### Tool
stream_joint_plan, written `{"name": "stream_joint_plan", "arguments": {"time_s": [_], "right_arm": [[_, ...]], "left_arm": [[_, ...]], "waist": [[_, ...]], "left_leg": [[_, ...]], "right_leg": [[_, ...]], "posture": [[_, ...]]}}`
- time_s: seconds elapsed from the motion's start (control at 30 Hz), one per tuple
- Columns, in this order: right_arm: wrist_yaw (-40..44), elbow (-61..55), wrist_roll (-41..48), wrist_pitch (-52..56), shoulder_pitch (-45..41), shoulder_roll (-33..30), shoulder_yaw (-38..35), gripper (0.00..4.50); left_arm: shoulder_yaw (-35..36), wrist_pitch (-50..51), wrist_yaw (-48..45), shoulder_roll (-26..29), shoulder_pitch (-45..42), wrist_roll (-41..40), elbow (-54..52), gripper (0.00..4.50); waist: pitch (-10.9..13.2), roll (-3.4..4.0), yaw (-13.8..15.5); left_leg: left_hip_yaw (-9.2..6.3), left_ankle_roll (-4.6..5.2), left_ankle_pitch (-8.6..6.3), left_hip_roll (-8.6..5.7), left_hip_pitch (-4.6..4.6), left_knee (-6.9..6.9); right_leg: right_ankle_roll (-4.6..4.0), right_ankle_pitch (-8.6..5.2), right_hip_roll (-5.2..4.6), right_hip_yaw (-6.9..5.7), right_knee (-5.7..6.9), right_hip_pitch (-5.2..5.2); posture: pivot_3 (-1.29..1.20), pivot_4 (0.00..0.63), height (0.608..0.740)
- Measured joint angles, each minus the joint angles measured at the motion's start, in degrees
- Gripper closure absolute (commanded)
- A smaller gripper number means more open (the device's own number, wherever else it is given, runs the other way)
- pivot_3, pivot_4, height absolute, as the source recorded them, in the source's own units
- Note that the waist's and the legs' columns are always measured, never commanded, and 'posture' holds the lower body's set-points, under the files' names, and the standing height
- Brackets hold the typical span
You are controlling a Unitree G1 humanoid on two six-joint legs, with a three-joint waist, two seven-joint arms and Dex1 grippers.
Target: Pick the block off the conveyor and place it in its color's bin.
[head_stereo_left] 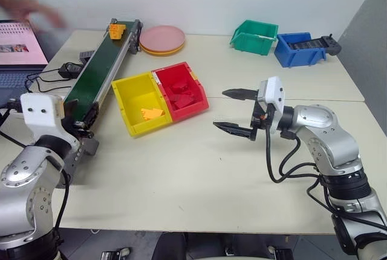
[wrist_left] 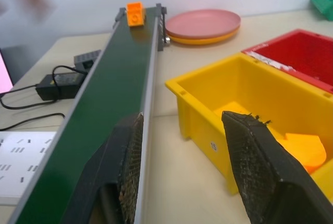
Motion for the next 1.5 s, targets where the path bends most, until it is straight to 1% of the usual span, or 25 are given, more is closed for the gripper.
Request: {"name": "stream_joint_plan", "arguments": {"time_s": [0.23, 0.4, 0.43, 0.6, 0.83, 1.07, 1.1, 1.17, 1.5], "right_arm": [[0.3, 0.0, 0.4, 0.0, -0.3, 0.0, 0.1, 0.00], [2.9, 0.4, 1.3, 1.4, -1.9, -0.5, 0.6, 0.00], [4.4, 0.6, 1.8, 1.4, -3.0, -0.6, 0.6, 0.00], [7.1, 0.9, 3.1, 2.1, -4.8, -1.2, 0.7, 0.00], [9.9, 0.7, 4.0, 3.9, -5.1, -1.5, 1.0, 0.00], [11.2, 0.4, 4.3, 4.3, -5.5, -1.6, 1.1, 0.00], [11.2, 0.4, 4.3, 4.3, -5.5, -1.6, 1.1, 0.00], [11.2, 0.3, 4.3, 4.3, -5.5, -1.6, 1.1, 0.00], [11.2, -0.4, 4.3, 4.3, -5.5, -1.6, 1.2, 0.00]], "left_arm": [[0.6, -0.1, 0.0, 0.5, 2.5, 0.4, -0.1, 2.03], [0.9, 0.3, -0.1, 2.0, 6.1, 1.8, -0.3, 2.03], [1.4, 0.3, -0.1, 2.6, 7.0, 2.0, -0.3, 2.03], [3.5, 0.5, -1.3, 3.1, 9.7, 1.8, -0.3, 2.03], [8.3, 3.1, -1.2, 3.1, 10.0, -0.4, -0.2, 2.03], [10.0, 4.0, -1.7, 3.1, 10.9, -1.4, 0.0, 2.03], [10.1, 4.0, -1.6, 3.1, 10.9, -1.4, 0.0, 1.68], [10.4, 4.0, -1.6, 3.1, 10.9, -1.5, 0.0, 1.49], [10.4, 5.6, -2.5, 3.2, 11.2, -1.9, 0.2, 1.49]], "waist": [[0.0, 0.00, 0.0], [0.0, 0.00, -0.1], [0.0, 0.00, -0.1], [0.0, 0.00, -0.1], [0.0, 0.00, -0.2], [0.0, 0.00, -0.2], [0.0, 0.00, -0.2], [0.0, 0.00, -0.2], [0.0, 0.00, -0.2]], "left_leg": [[-0.01, 0.00, 0.00, 0.00, 0.00, 0.00], [-0.01, 0.00, 0.00, 0.00, 0.01, -0.02], [-0.01, 0.00, 0.00, 0.00, 0.01, -0.02], [-0.01, 0.00, 0.00, 0.01, 0.01, -0.04], [-0.02, 0.00, 0.00, 0.01, 0.01, -0.04], [-0.04, 0.00, 0.00, 0.01, 0.02, -0.04], [-0.04, 0.00, 0.00, 0.01, 0.02, -0.04], [-0.03, 0.00, 0.00, 0.01, 0.01, -0.04], [-0.04, 0.00, 0.00, 0.02, 0.02, -0.04]], "right_leg": [[0.00, 0.00, 0.00, -0.01, 0.00, 0.00], [0.00, 0.00, 0.00, 0.00, 0.00, -0.01], [0.00, 0.00, 0.00, -0.01, 0.00, -0.01], [-0.01, 0.00, 0.00, 0.00, -0.02, -0.01], [-0.01, 0.00, 0.00, -0.01, -0.02, -0.01], [-0.01, 0.00, 0.00, -0.02, -0.02, -0.01], [-0.01, 0.00, 0.00, -0.02, -0.02, -0.01], [-0.01, 0.00, -0.01, -0.02, -0.02, -0.01], [-0.01, 0.00, 0.00, -0.03, -0.02, -0.01]], "posture": [[0.00, 0.150, 0.740], [0.00, 0.150, 0.740], [0.00, 0.150, 0.740], [0.00, 0.150, 0.740], [0.00, 0.150, 0.740], [0.00, 0.150, 0.740], [0.00, 0.150, 0.740], [0.00, 0.150, 0.740], [0.00, 0.150, 0.740]]}}
